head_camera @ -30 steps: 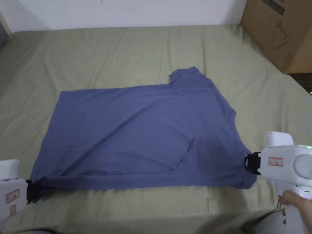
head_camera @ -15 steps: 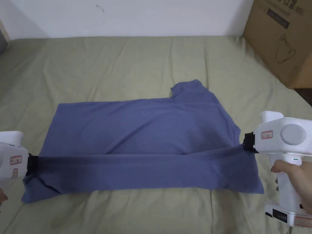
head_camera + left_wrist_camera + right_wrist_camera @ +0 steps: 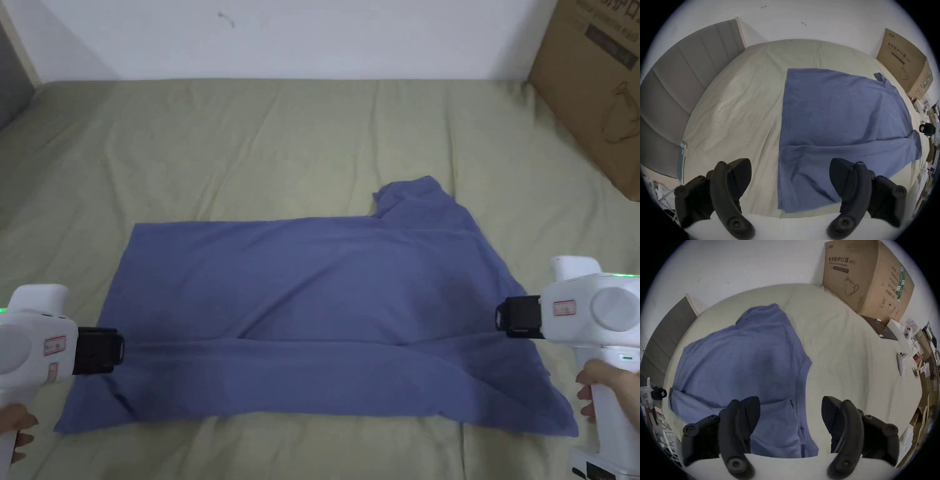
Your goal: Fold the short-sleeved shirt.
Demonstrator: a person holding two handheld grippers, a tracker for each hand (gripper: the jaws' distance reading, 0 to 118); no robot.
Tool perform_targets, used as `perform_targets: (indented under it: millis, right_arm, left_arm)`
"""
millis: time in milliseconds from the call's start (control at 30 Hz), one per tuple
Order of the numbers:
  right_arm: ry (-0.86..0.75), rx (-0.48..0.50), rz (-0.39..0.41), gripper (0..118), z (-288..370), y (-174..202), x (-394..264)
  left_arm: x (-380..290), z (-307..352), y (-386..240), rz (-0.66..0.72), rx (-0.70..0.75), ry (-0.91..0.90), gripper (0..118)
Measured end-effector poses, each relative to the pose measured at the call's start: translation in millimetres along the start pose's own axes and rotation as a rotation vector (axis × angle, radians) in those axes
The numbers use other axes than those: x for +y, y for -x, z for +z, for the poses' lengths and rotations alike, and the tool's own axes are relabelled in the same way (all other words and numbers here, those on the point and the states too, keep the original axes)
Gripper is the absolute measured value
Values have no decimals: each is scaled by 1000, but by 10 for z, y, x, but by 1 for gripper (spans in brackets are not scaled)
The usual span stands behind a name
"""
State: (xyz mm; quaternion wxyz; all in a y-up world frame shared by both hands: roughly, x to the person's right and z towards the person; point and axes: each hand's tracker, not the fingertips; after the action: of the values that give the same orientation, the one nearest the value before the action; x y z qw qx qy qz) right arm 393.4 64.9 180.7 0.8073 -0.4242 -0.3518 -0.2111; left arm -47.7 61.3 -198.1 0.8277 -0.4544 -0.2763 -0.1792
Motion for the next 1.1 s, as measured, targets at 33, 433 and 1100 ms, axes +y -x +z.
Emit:
perform_targets:
  millis: [33, 433, 1100]
  right_arm:
    - [-27, 5, -9, 82, 76, -1, -3]
    - [-70, 98, -5, 0, 656, 224, -844]
    - [-26, 88, -92, 73, 607, 19, -1144]
  left_arm:
    - [-21, 85, 7, 9, -18, -11, 94]
    - [-906, 707, -4, 114, -95, -55, 0]
    - [-600, -131, 240, 147, -90, 72, 6]
